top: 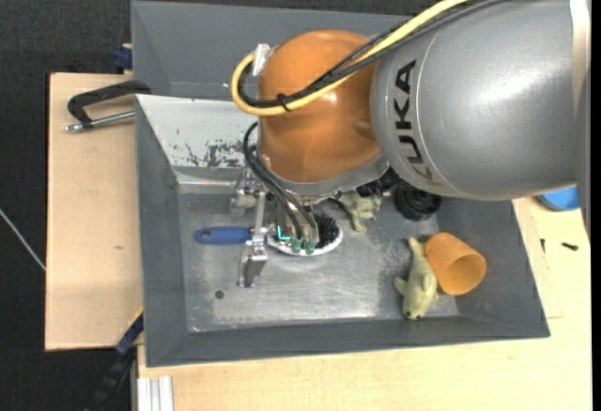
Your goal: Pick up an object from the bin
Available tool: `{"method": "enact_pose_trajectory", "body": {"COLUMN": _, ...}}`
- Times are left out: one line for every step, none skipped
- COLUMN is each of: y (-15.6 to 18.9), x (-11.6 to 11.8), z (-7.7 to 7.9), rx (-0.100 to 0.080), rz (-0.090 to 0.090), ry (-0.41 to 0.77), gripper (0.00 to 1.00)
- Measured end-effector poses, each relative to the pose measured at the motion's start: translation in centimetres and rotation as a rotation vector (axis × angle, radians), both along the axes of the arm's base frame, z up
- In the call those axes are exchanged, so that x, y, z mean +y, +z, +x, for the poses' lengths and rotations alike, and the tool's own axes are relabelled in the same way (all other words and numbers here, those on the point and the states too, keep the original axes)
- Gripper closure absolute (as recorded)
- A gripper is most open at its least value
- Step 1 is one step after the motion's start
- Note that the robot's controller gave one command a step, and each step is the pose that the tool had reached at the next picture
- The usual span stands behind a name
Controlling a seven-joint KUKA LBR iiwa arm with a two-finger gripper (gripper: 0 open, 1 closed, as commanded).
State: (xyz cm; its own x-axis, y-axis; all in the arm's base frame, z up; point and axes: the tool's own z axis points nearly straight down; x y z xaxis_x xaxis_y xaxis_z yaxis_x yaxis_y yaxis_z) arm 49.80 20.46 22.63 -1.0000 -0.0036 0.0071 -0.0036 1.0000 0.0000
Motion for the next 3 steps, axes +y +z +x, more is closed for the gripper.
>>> {"method": "enact_pose_trajectory", "body": {"y": -14.0, "x": -1.5, "z": 6.2, "rx": -0.002, "rz": -0.001, "ry": 0.124, "gripper": 0.0}}
{"method": "enact_pose_trajectory", "body": {"y": -13.4, "x": -1.3, "z": 6.3, "rx": -0.009, "rz": 0.003, "ry": 0.125, "gripper": 1.0}}
{"method": "enact_pose_trajectory", "body": {"y": 1.9, "x": -5.0, "z": 9.2, "rx": -0.019, "rz": 0.002, "ry": 0.431, "gripper": 1.0}}
